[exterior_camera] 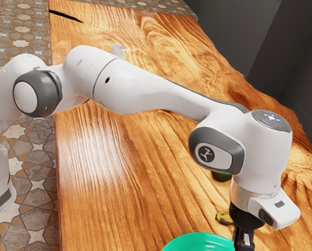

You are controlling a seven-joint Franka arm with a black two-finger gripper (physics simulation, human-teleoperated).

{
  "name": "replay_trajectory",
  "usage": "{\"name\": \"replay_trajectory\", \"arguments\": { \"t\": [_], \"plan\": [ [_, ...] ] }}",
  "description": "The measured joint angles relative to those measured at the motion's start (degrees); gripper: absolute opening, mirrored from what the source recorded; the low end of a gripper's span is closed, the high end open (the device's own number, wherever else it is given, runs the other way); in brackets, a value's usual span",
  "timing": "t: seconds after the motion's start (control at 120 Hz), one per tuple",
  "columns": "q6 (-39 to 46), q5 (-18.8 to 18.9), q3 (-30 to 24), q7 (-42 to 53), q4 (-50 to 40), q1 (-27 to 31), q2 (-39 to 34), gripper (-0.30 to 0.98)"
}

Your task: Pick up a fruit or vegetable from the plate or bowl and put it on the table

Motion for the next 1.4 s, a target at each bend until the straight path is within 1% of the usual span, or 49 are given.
{"name": "replay_trajectory", "arguments": {
  "t": [0.125,0.3,0.667,1.4],
  "plan": [
    [0.3,-1.0,-2.0,-0.6,-3.7,-0.8,-1.0,0.69],
    [0.3,-2.3,-2.1,-1.3,-5.0,-1.6,-1.2,0.69],
    [0.3,-0.6,-0.7,2.3,-4.8,-1.3,-0.5,0.69],
    [0.5,-0.8,-0.8,9.1,-1.7,-0.2,4.8,0.69]
  ]
}}
